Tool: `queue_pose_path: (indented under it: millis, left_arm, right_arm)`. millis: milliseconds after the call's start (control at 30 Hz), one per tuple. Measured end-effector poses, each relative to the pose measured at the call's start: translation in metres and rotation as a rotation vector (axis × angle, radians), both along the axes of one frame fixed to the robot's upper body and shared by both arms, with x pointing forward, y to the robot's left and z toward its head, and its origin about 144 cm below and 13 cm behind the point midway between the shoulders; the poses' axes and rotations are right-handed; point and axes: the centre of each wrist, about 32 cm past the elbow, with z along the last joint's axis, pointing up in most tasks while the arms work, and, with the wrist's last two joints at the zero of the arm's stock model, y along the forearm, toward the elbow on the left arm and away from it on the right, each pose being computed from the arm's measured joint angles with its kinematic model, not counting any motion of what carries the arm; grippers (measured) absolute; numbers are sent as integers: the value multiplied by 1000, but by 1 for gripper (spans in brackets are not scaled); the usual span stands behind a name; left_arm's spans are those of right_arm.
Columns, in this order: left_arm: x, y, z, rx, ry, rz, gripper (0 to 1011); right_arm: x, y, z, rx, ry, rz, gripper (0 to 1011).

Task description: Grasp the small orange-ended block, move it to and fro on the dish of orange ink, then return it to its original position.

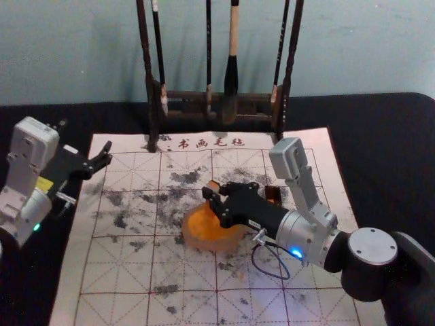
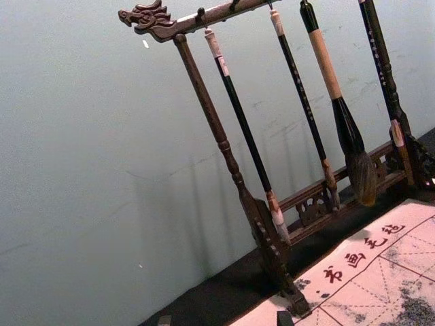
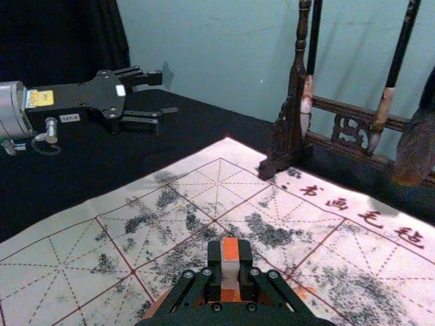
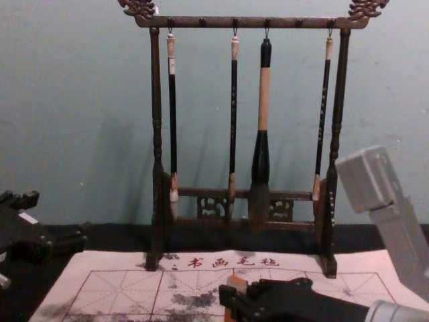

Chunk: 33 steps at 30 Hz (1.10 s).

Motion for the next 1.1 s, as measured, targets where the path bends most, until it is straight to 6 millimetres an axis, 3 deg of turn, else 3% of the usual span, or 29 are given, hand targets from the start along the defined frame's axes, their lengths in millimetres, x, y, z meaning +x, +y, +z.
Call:
queue_pose_path:
  millis: [467, 1100]
  left_arm:
    - [0, 0, 0, 0, 0, 0, 1001]
    - [0, 0, 0, 0, 0, 0, 1001]
  right_arm:
    - [-4, -4, 9, 33, -8, -6, 135]
    - [-21, -19, 58, 79, -102, -50, 135]
